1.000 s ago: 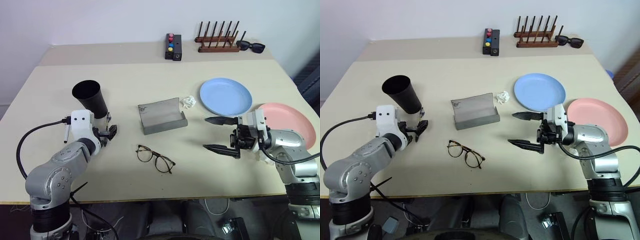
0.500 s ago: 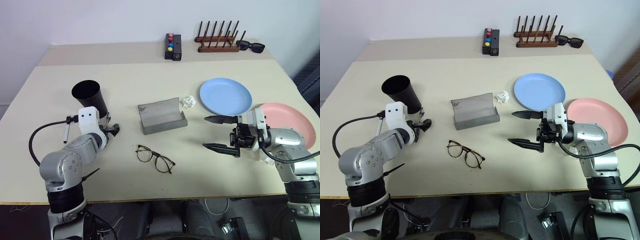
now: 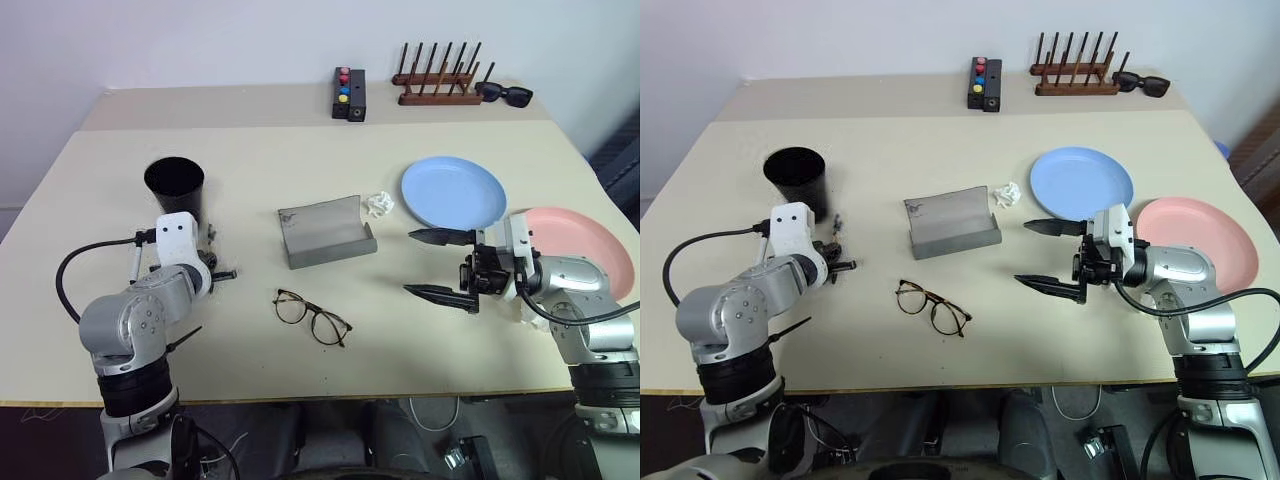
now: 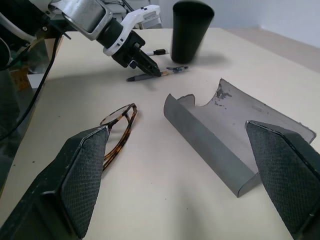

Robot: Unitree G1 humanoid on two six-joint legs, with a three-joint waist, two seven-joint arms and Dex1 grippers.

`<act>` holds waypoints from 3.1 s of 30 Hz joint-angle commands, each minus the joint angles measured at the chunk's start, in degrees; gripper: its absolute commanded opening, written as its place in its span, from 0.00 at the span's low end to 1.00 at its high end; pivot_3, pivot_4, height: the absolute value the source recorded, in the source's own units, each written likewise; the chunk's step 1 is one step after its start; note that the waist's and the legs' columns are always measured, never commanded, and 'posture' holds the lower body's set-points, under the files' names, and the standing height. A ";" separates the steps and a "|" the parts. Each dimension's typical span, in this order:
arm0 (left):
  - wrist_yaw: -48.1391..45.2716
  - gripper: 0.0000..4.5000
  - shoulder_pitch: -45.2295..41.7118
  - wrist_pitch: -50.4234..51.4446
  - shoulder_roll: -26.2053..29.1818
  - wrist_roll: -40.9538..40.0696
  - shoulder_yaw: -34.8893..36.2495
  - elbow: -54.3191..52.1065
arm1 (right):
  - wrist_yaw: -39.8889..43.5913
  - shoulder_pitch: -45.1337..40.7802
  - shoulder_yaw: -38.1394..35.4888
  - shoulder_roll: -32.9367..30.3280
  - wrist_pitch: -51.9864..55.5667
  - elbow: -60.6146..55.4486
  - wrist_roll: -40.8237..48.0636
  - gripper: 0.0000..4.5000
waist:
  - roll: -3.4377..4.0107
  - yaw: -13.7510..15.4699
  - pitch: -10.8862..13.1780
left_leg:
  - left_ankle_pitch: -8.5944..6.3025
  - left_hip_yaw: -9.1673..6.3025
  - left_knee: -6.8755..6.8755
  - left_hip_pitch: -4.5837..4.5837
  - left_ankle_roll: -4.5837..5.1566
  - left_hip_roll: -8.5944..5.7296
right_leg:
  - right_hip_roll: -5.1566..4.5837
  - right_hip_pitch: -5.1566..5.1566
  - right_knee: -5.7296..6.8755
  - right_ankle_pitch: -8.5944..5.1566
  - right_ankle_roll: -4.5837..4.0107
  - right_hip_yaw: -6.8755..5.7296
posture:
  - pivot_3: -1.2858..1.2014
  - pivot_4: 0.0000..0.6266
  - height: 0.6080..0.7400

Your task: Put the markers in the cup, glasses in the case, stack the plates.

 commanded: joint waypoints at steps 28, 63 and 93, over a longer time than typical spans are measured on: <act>-12.33 0.02 3.86 4.49 1.45 2.45 0.72 -15.03 | -1.50 -0.53 -1.71 -3.11 5.48 -4.63 3.24 1.00 | -0.03 0.03 0.02 | 0.01 0.00 0.00 -0.01 -0.01 0.00 | 0.00 0.00 0.00 0.00 0.00 0.00 | 0.52 0.24 1.00; -13.40 0.91 10.08 -1.07 5.37 7.26 -3.59 -18.14 | -3.15 -3.13 -0.85 -1.46 4.89 -2.87 1.55 1.00 | -0.03 -0.02 0.02 | 0.00 0.00 -0.01 -0.02 -0.01 0.01 | 0.00 -0.01 -0.01 0.00 0.00 0.01 | 0.52 0.24 1.00; 11.21 0.91 0.58 -9.33 15.16 44.58 -31.58 -6.79 | 0.07 -8.85 0.10 -1.07 2.16 3.51 -0.47 1.00 | -0.07 0.06 0.04 | 0.01 -0.03 -0.06 -0.04 -0.01 -0.04 | -0.02 -0.05 0.00 0.01 0.01 0.02 | 0.52 0.24 1.00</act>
